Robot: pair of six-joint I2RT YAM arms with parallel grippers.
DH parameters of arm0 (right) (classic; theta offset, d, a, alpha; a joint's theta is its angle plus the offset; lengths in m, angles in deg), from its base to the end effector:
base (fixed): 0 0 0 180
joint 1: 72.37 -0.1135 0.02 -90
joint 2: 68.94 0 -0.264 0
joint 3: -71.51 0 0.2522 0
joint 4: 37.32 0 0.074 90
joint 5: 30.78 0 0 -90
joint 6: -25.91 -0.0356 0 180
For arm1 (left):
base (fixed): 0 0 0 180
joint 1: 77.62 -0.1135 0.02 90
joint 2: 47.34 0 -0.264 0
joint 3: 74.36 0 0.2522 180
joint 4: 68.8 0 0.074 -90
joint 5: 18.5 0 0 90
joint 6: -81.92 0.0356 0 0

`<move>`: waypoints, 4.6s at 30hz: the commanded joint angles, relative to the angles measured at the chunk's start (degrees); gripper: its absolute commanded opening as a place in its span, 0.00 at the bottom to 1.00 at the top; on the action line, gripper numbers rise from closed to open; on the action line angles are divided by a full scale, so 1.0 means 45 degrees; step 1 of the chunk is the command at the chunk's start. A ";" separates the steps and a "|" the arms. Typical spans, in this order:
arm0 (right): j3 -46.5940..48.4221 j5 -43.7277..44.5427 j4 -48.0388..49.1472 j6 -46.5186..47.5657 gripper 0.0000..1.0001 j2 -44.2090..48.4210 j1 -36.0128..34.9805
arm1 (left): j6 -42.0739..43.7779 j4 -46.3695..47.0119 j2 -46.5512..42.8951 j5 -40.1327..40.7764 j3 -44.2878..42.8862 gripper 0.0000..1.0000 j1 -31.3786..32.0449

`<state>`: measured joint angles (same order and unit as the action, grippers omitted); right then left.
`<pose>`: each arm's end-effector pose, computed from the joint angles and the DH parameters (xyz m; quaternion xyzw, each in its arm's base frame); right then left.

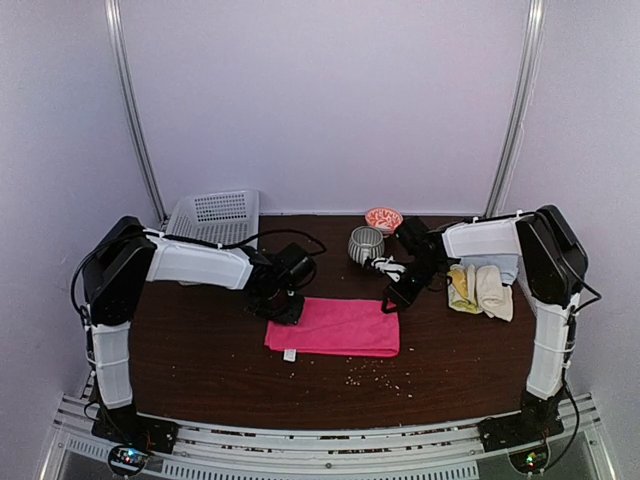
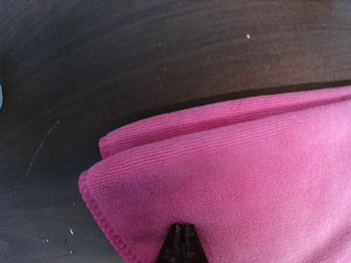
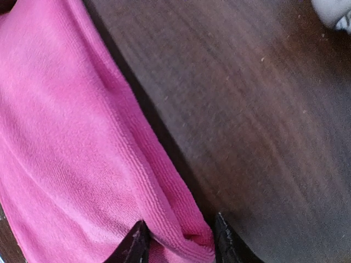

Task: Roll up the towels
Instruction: Rotate the towel at the center of the board, then roll the towel at the center of the board.

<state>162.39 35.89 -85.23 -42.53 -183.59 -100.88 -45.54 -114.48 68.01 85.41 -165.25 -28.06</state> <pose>0.3399 0.2007 0.1505 -0.4383 0.8624 0.2087 0.1435 0.2656 -0.2985 0.1456 0.0823 0.9745 -0.0313 0.2063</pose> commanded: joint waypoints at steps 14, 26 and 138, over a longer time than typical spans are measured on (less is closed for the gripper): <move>-0.2192 -0.6824 -0.4951 0.2440 0.46 0.1750 -0.2051 | 0.3647 0.0250 0.2107 -0.2245 -0.5579 0.01 -0.0554; -0.3760 -0.5835 -0.3787 0.2640 0.47 0.3169 -0.0523 | 0.2229 0.1003 -0.0407 -0.2856 -0.2306 0.11 -0.0561; -0.5740 -0.2633 0.2140 0.2021 0.38 0.7544 -0.0930 | 0.9007 0.6435 -0.2841 -0.0506 0.5210 0.34 0.6155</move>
<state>135.73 25.09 -75.26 -33.57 -148.84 -105.12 -4.31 -86.07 54.46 82.29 -140.33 0.26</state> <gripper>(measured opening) 0.377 0.340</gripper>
